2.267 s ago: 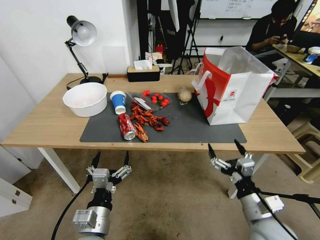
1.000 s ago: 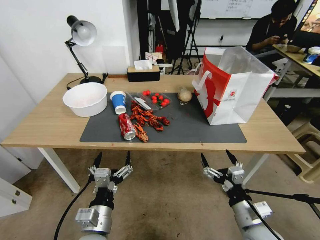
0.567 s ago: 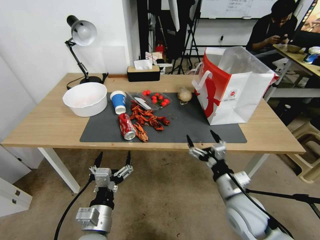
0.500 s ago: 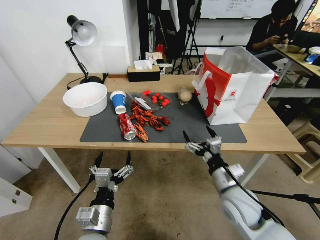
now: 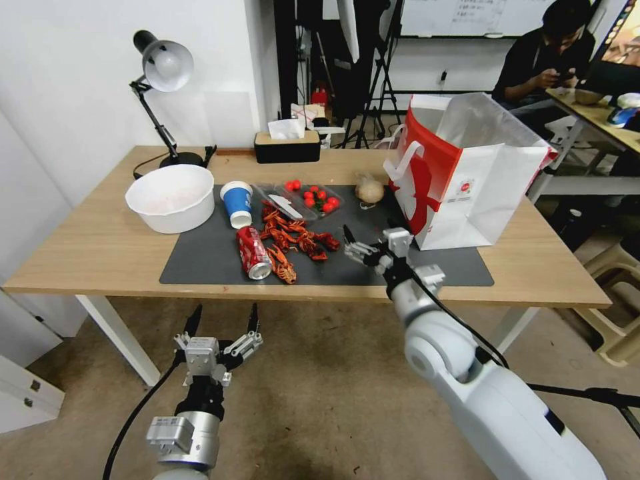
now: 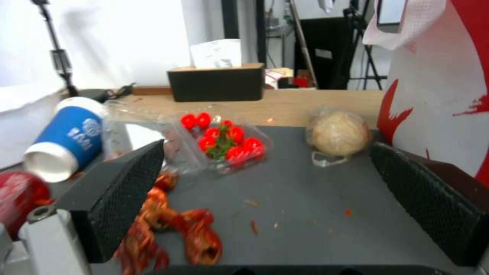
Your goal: Pick up the trash from the table and place it into the takeout bag.
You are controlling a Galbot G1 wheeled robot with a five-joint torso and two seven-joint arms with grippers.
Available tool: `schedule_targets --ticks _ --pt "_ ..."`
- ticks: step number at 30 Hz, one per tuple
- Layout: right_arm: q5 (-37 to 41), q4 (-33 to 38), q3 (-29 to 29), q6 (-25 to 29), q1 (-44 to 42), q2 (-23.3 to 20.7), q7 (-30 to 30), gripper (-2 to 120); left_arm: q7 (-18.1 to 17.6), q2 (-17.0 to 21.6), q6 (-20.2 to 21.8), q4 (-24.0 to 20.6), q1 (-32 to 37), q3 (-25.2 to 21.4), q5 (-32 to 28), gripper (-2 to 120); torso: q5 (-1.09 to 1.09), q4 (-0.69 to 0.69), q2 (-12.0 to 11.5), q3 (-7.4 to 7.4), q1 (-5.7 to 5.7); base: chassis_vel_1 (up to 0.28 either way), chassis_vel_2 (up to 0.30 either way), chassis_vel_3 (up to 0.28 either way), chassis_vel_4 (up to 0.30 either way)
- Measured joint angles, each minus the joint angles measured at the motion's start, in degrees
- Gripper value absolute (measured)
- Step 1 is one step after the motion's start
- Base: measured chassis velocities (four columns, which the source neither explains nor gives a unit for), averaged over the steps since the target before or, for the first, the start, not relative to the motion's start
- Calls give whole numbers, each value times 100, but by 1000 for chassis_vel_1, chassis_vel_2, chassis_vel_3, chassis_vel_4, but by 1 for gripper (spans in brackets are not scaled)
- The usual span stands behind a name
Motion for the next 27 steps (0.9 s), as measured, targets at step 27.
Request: schedule_targets --ticks 27 --pt "1431 -2189 -635 -931 2418 814 1294 100 -17 -58 15 -35 27 -7 -43 100 0 1 1 0 0 0 0 0 0"
